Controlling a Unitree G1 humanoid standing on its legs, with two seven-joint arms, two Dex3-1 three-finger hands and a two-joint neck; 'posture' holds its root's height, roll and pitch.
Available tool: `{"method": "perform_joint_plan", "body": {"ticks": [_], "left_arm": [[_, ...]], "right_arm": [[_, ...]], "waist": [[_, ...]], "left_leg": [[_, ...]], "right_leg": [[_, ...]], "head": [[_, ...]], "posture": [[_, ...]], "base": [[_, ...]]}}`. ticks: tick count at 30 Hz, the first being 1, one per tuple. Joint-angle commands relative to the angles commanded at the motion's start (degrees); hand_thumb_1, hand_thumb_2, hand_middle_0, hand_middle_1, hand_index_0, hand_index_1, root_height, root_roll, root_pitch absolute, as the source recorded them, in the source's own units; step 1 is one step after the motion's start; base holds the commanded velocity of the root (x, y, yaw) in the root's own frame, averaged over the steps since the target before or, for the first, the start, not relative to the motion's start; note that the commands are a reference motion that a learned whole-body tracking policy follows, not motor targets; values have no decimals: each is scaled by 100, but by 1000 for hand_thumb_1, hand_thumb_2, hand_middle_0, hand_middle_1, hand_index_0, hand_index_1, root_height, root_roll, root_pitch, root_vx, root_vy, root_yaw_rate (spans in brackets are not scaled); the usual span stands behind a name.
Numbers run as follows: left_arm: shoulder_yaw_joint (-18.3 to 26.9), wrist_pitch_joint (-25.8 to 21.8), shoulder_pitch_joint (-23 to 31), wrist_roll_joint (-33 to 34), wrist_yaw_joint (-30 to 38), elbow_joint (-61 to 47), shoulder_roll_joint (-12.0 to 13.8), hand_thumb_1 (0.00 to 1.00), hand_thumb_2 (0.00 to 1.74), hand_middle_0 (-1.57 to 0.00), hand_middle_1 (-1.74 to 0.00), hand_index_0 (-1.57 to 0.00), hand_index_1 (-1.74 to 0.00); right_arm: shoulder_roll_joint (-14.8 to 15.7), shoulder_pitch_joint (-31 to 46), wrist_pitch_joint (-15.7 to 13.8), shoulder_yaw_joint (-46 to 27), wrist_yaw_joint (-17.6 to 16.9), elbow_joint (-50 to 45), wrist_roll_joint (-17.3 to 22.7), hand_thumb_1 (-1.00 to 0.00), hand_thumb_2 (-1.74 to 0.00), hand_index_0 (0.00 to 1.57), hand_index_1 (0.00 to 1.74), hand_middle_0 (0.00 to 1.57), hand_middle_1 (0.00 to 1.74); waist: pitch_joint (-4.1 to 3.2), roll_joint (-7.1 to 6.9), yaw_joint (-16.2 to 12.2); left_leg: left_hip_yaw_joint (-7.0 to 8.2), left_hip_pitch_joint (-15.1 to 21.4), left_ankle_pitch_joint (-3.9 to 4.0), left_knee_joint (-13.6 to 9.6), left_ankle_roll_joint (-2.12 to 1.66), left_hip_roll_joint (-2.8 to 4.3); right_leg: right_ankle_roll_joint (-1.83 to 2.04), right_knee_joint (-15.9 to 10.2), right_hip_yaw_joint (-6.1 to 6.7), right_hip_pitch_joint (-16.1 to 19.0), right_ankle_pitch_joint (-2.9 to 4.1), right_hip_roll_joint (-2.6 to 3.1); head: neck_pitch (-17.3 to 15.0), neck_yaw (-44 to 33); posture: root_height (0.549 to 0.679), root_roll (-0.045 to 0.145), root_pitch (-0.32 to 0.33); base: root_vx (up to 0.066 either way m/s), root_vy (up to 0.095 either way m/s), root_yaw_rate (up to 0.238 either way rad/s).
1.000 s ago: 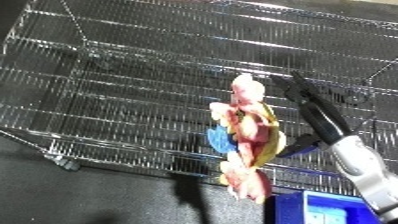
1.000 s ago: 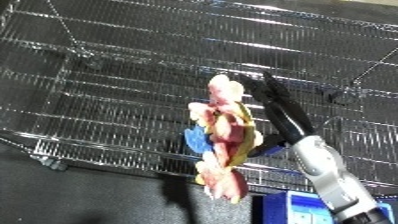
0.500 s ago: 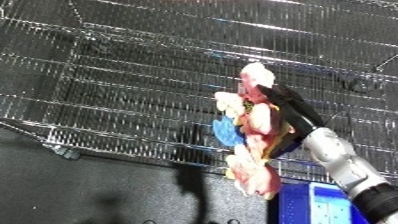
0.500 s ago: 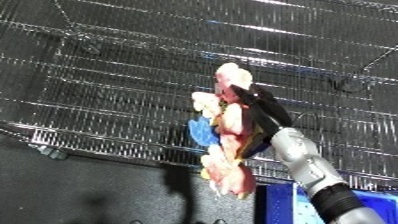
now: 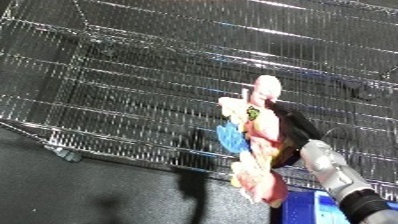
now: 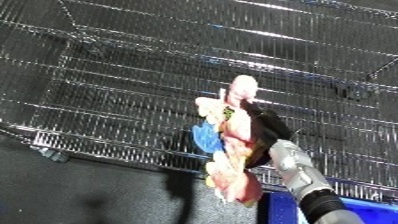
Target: Pick up the object and place it into the box
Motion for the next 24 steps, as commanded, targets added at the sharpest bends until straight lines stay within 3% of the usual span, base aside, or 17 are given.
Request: {"method": "perform_joint_plan", "body": {"ticks": [6, 14, 24], "left_arm": [[52, -1, -25, 50, 57, 76, -70, 1000, 1740, -1570, -1740, -1570, -1740], [130, -9, -37, -57, 74, 129, -85, 1000, 1740, -1570, -1740, -1570, -1740], [168, 24, -163, -125, 64, 290, -112, 1000, 1740, -1570, -1740, -1570, -1740]], "right_arm": [[130, -39, -25, 19, -52, -141, -30, -850, -1479, 1334, 1479, 1334, 1479], [157, -79, 16, -21, -128, -201, -23, -850, -1479, 1334, 1479, 1334, 1479], [-120, 204, 19, -328, -274, -935, 30, -850, -1479, 1334, 1479, 1334, 1479]], "waist": [[0, -67, -81], [0, -111, -132], [0, -164, -244]], "left_leg": [[63, 103, -7, -80, -9, 72], [100, 204, 13, -173, -22, 109], [135, 455, 51, -365, -36, 128]], "right_leg": [[-12, -73, 11, 57, -11, 26], [-22, -111, 22, 131, -61, 51], [-7, -252, 26, 342, -64, 32]], "head": [[27, -134], [4, -99], [78, -1]], "posture": [[623, 22, -73], [625, 23, -77], [628, 27, -94]], "base": [[6, 7, -73], [-3, -4, -34], [1, -9, -29]]}}
